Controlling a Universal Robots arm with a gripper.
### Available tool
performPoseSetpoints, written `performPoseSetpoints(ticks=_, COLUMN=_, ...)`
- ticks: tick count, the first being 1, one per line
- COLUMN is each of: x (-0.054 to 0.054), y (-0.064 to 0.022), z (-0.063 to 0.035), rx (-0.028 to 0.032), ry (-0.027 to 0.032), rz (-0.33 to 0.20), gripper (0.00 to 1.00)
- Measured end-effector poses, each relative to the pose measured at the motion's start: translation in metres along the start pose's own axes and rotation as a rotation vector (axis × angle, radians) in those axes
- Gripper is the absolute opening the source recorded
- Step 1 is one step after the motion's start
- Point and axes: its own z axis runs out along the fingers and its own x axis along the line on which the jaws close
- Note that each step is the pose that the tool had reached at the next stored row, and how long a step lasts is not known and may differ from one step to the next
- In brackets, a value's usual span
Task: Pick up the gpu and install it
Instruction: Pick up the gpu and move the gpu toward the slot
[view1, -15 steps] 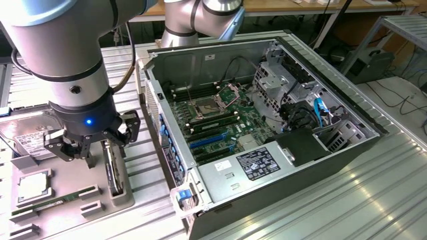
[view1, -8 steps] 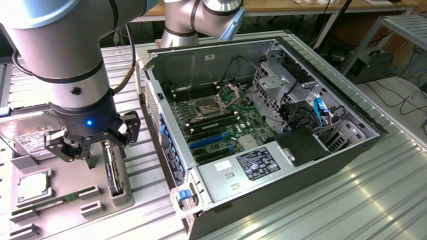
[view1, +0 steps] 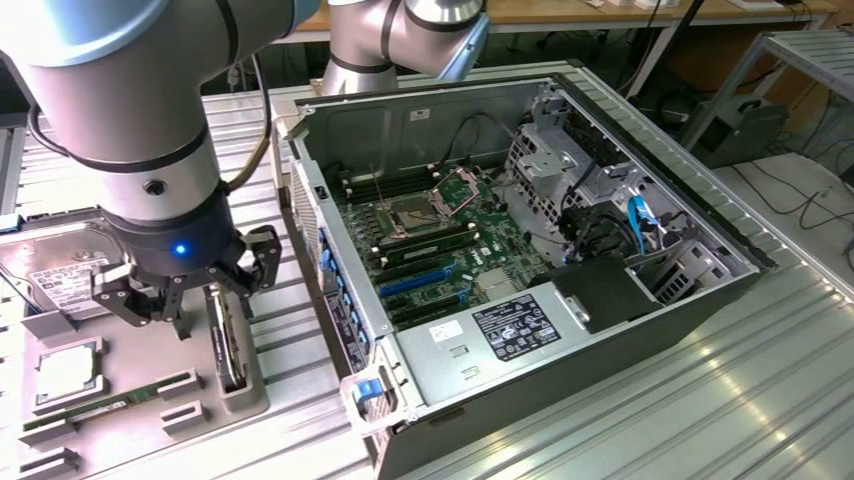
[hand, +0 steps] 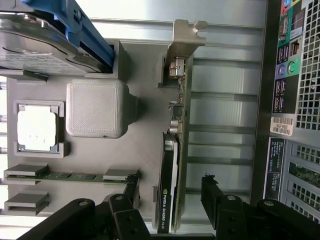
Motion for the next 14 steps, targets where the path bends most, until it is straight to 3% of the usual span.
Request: performPoseSetpoints(ticks=14, x=0.0, y=0.0001, z=0.0069, rx=0.0, ry=0.0, rz=0.001, gripper=0.62)
